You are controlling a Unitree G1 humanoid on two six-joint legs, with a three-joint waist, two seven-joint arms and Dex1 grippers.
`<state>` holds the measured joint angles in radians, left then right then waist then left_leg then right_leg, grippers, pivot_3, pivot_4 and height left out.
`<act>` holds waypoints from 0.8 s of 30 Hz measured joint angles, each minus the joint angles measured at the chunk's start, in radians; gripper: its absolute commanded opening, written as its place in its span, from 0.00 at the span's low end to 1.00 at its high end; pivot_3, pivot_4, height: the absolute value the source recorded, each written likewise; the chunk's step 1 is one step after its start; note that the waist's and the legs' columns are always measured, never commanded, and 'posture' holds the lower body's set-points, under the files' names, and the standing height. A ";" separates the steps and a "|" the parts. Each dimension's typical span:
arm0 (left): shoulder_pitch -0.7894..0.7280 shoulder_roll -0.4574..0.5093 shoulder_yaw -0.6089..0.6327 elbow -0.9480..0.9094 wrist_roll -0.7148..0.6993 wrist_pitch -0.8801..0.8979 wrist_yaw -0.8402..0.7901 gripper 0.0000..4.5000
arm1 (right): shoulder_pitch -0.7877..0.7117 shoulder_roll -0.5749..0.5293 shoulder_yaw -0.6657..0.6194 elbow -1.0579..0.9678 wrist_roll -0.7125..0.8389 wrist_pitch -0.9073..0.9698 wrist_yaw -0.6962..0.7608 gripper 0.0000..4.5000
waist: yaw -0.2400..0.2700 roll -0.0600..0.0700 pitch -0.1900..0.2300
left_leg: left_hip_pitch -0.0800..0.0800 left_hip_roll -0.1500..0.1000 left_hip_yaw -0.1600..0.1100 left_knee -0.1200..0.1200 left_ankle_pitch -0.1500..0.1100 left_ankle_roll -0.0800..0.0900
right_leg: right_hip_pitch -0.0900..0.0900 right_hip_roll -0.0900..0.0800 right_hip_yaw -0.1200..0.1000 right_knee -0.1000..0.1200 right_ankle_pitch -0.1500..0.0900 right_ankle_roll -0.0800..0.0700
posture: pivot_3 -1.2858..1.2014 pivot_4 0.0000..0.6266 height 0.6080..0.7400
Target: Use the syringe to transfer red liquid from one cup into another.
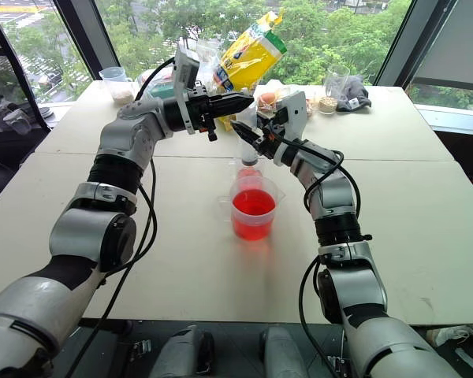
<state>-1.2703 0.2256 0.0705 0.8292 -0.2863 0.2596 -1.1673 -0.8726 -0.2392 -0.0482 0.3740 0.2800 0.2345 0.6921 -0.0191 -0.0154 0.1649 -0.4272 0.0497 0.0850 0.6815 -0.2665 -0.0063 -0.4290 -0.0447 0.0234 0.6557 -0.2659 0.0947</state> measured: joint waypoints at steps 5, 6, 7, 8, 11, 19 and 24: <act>0.009 0.022 0.000 -0.051 -0.002 0.040 0.000 0.01 | 0.001 0.006 0.000 -0.015 0.000 0.002 0.000 0.33 | 0.000 0.000 0.000 | 0.000 0.000 0.000 0.000 0.000 0.000 | 0.000 0.000 0.000 0.000 0.000 0.000 | 0.52 0.24 1.00; 0.012 0.027 0.000 -0.064 -0.005 0.048 -0.002 0.01 | 0.000 0.007 0.001 -0.021 0.000 0.002 0.000 0.33 | 0.000 0.000 0.000 | 0.000 0.000 0.000 0.000 0.000 0.000 | 0.000 0.000 0.000 0.000 0.000 0.000 | 0.52 0.24 1.00; 0.013 0.031 0.000 -0.074 -0.008 0.060 -0.003 0.01 | 0.001 0.008 0.002 -0.025 0.000 0.002 0.000 0.33 | 0.000 0.000 0.000 | 0.000 0.000 0.000 0.000 0.000 0.000 | 0.000 0.000 0.000 0.000 0.000 0.000 | 0.52 0.24 1.00; 0.016 0.035 0.000 -0.086 -0.010 0.070 -0.003 0.07 | 0.000 0.010 0.004 -0.027 0.001 0.002 0.000 0.33 | 0.000 0.000 0.000 | 0.000 0.000 0.000 0.000 0.000 0.000 | 0.000 0.000 0.000 0.000 0.000 0.000 | 0.52 0.24 1.00; 0.039 0.065 0.001 -0.108 -0.023 0.103 -0.011 0.32 | 0.001 0.012 -0.013 -0.027 0.010 0.002 -0.019 0.33 | -0.001 0.000 0.000 | 0.000 0.000 0.000 0.000 0.000 0.000 | 0.000 0.000 0.000 0.001 0.000 0.000 | 0.52 0.24 1.00; 0.076 0.129 0.020 -0.135 -0.052 0.168 0.028 0.77 | 0.003 0.014 -0.029 -0.090 0.038 -0.003 -0.021 0.33 | -0.001 0.000 0.000 | 0.000 0.000 -0.002 0.000 0.000 0.000 | 0.000 0.000 0.000 0.001 0.000 0.000 | 0.52 0.24 1.00; 0.125 0.199 0.039 -0.256 -0.090 0.219 0.032 0.77 | 0.009 0.014 -0.028 -0.090 0.039 -0.002 -0.027 0.33 | -0.002 0.000 0.000 | 0.000 0.000 -0.003 0.000 0.000 0.000 | 0.000 0.000 0.000 0.001 0.000 0.000 | 0.52 0.24 1.00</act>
<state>-1.1453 0.4250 0.1095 0.5735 -0.3767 0.4789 -1.1357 -0.8633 -0.2257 -0.0763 0.2837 0.3186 0.2323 0.6655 -0.0210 -0.0151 0.1651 -0.4268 0.0499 0.0824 0.6814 -0.2664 -0.0064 -0.4292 -0.0450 0.0235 0.6567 -0.2659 0.0947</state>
